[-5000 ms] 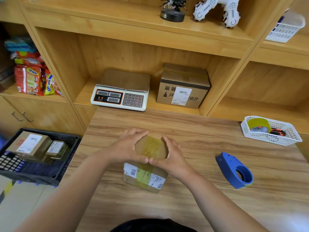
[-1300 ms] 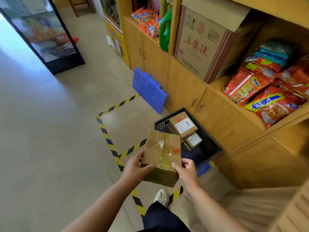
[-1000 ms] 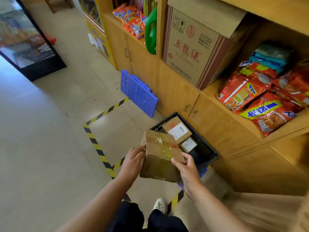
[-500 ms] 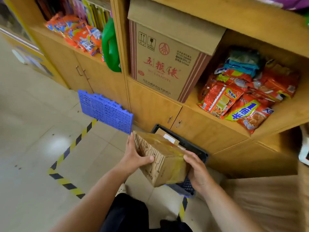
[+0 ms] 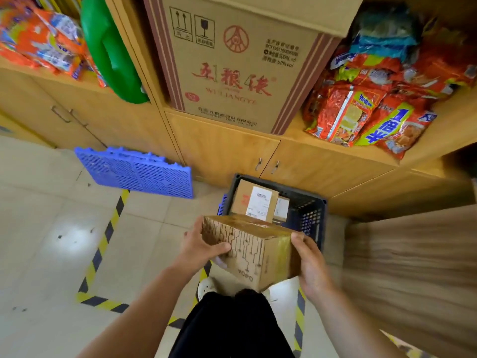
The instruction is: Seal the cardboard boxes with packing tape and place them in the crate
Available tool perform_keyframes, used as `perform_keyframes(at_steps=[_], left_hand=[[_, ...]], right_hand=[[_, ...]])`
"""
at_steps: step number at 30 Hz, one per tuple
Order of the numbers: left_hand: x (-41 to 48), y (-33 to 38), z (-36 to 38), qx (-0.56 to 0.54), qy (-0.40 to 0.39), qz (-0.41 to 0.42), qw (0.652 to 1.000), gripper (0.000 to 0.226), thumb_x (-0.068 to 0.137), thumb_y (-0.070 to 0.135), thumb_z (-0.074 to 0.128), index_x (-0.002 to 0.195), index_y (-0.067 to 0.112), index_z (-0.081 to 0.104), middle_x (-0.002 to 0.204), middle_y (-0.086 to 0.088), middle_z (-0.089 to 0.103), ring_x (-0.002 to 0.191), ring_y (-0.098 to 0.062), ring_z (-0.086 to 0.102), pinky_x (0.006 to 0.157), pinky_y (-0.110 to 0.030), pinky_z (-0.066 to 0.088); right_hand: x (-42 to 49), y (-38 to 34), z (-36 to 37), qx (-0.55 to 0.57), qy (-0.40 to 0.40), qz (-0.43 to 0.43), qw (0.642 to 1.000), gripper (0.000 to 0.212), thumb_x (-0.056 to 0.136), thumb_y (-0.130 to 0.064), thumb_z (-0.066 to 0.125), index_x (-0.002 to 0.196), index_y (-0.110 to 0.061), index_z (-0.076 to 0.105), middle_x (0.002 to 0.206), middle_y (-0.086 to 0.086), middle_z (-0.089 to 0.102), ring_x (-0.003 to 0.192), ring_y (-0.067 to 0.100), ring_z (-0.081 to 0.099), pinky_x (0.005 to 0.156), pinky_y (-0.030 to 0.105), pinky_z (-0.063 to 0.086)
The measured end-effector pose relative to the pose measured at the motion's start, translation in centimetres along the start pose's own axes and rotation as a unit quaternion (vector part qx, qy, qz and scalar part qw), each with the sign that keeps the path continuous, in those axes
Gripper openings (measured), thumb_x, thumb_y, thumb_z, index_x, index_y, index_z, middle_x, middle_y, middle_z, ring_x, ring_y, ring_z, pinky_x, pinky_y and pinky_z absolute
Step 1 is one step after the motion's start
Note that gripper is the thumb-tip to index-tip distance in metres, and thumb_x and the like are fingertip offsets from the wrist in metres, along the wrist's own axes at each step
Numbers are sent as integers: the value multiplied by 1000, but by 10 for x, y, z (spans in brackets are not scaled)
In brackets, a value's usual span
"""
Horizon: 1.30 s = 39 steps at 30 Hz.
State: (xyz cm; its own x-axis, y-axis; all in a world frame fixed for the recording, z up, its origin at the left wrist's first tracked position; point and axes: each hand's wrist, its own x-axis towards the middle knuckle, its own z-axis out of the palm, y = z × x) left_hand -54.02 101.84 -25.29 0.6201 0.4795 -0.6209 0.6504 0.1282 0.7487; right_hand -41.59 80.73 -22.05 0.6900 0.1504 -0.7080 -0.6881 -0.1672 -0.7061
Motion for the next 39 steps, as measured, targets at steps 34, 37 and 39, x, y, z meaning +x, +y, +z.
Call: perform_keyframes(at_steps=[34, 37, 39], left_hand=[[270, -154, 197, 305, 130, 12, 943, 88, 75, 39, 74, 144, 13, 27, 141, -8, 36, 127, -28, 31, 105, -43, 33], [277, -178, 194, 290, 101, -36, 951, 82, 79, 29, 70, 145, 14, 24, 140, -9, 36, 127, -28, 34, 105, -42, 35], [285, -192, 194, 287, 70, -62, 953, 75, 82, 23, 61, 146, 16, 21, 139, -8, 37, 124, -28, 39, 102, -44, 40]], right_hand=[[316, 205, -22, -201, 49, 41, 977, 15, 92, -24, 57, 91, -23, 42, 77, 0, 54, 73, 18, 54, 67, 31, 43], [328, 226, -22, -359, 55, 28, 931, 13, 92, -27, 54, 93, -15, 49, 93, 2, 53, 95, 28, 52, 79, 37, 43], [339, 236, -20, -470, 64, 35, 879, 22, 93, -32, 52, 103, -13, 51, 108, 3, 49, 109, 28, 46, 89, 37, 41]])
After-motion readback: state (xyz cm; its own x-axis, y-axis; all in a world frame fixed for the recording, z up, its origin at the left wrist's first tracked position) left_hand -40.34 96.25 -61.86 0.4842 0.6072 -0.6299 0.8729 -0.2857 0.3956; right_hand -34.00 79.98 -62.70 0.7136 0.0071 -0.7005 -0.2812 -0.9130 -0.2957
